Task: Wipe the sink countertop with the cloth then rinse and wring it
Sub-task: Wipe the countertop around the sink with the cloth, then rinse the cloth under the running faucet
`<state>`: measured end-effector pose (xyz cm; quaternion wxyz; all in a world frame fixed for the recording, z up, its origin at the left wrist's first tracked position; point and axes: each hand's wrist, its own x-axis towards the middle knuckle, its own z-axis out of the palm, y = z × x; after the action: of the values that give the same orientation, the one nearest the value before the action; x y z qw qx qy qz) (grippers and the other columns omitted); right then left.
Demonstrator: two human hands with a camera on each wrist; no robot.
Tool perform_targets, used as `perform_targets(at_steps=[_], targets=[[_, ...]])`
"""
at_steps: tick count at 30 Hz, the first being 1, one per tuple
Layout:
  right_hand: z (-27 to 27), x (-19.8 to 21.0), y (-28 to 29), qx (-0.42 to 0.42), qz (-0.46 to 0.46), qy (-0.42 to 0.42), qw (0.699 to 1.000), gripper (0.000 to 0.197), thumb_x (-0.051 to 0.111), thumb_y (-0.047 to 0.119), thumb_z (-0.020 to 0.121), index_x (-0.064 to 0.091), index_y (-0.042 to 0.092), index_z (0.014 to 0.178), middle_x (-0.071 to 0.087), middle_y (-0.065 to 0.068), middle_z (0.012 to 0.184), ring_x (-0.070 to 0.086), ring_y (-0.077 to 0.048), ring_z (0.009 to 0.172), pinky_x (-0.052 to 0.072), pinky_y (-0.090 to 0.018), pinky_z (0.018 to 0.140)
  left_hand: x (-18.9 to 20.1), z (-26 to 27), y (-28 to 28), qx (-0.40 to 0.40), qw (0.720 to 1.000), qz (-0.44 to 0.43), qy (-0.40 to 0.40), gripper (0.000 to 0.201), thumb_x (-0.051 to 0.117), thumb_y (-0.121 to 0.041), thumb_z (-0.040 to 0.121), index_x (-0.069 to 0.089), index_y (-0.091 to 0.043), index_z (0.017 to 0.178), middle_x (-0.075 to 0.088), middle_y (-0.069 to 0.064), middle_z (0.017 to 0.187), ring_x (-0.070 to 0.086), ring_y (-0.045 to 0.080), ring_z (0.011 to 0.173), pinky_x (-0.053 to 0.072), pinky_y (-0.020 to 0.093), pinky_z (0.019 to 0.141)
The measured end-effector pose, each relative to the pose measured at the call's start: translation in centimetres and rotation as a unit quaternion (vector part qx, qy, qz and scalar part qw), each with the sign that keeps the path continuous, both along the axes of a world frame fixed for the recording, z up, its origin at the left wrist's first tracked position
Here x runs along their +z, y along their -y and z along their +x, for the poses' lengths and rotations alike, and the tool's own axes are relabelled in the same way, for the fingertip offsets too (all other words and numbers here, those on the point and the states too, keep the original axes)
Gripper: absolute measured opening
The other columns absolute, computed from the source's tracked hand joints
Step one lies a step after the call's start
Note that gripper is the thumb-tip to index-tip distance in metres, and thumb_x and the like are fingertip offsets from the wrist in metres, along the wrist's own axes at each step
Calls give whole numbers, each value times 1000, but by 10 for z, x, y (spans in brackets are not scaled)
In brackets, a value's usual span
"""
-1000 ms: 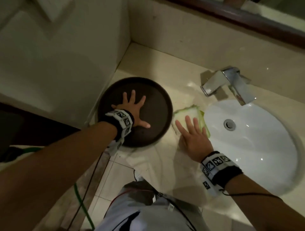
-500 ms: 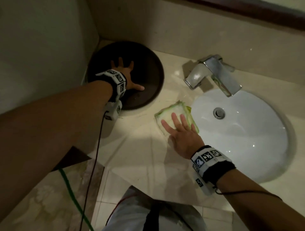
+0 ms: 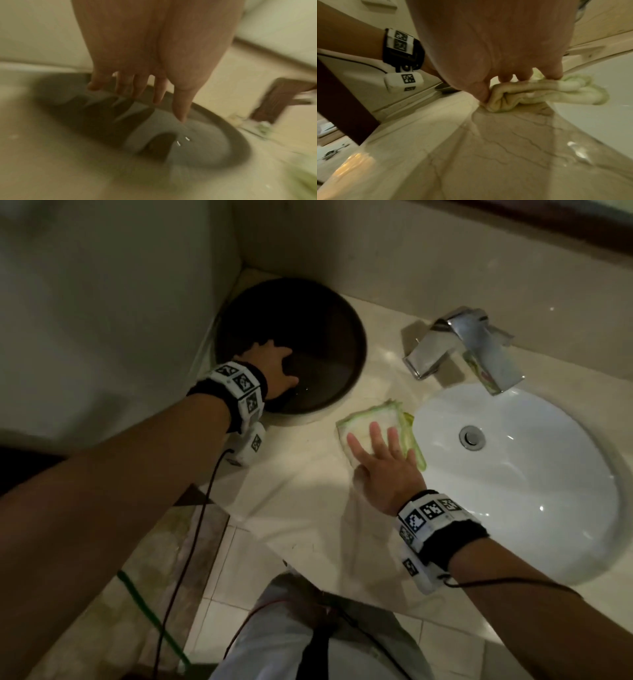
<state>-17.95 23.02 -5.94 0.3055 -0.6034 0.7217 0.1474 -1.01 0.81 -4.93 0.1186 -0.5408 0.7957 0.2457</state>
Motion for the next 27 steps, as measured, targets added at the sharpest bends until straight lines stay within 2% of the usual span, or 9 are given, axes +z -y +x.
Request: perform_targets(at_steps=[3, 6, 11, 13, 16, 18, 20, 24, 27], targets=[[17, -1, 8, 29, -7, 3, 1000, 64, 29, 31, 99, -6, 45, 151, -22, -1, 161, -20, -33, 147, -2, -61, 115, 15, 31, -41, 24, 994, -29, -101, 43, 60, -32, 92, 56, -18, 133, 54, 7, 137, 49, 27, 126, 36, 36, 109], [54, -4, 22, 93, -6, 18, 996, 65, 30, 28, 100, -7, 45, 151, -22, -2, 160, -21, -34, 146, -3, -63, 114, 26, 62, -82, 55, 984, -65, -158, 30, 59, -27, 93, 65, -19, 121, 63, 3, 123, 59, 22, 111, 42, 31, 97], [102, 1, 28, 173, -5, 18, 985, 77, 40, 24, 95, -9, 43, 151, -23, -2, 160, -22, -36, 145, -3, -67, 113, 21, 111, -145, 117, 983, -36, -135, 26, 57, -27, 94, 66, -22, 118, 63, -1, 122, 56, 19, 114, 40, 26, 95], [109, 4, 20, 228, -5, 8, 974, 80, 44, 28, 94, -11, 42, 151, -23, -3, 160, -23, -37, 145, -1, -67, 113, 15, 121, -165, 118, 985, -25, -126, 25, 56, -27, 95, 65, -23, 118, 63, 0, 121, 57, 20, 113, 43, 29, 97], [114, 7, -4, 302, -13, 11, 953, 73, 37, 36, 95, -9, 43, 151, -23, -4, 160, -22, -37, 145, -2, -67, 113, 13, 128, -188, 118, 988, -10, -95, 25, 52, -33, 96, 64, -26, 117, 63, -5, 121, 59, 18, 110, 45, 34, 97], [109, 7, -24, 344, -30, 17, 938, 68, 33, 35, 96, -5, 43, 152, -21, -4, 161, -21, -36, 146, -3, -67, 112, 11, 131, -200, 126, 989, -18, -80, 25, 53, -33, 96, 64, -27, 116, 63, -6, 116, 60, 16, 104, 46, 32, 94], [99, 5, -41, 385, -57, 17, 921, 73, 40, 35, 95, -4, 42, 152, -20, -5, 161, -21, -36, 146, -5, -66, 112, 10, 131, -210, 136, 986, -36, -86, 21, 56, -29, 94, 66, -26, 112, 65, -5, 109, 61, 15, 97, 48, 32, 88], [72, 4, -63, 436, -43, 10, 899, 74, 42, 36, 96, -7, 43, 152, -21, -6, 161, -22, -35, 146, -5, -65, 113, 10, 117, -228, 119, 987, -52, -95, 16, 58, -26, 93, 68, -25, 105, 65, -7, 99, 58, 9, 83, 50, 30, 81], [51, -6, -86, 446, -66, 36, 892, 84, 58, 45, 87, 5, 41, 152, -7, -10, 163, -8, -38, 148, 0, -69, 112, 9, 97, -237, 99, 985, -67, -125, 14, 59, -23, 92, 70, -24, 101, 65, -8, 95, 58, 9, 82, 52, 32, 80]])
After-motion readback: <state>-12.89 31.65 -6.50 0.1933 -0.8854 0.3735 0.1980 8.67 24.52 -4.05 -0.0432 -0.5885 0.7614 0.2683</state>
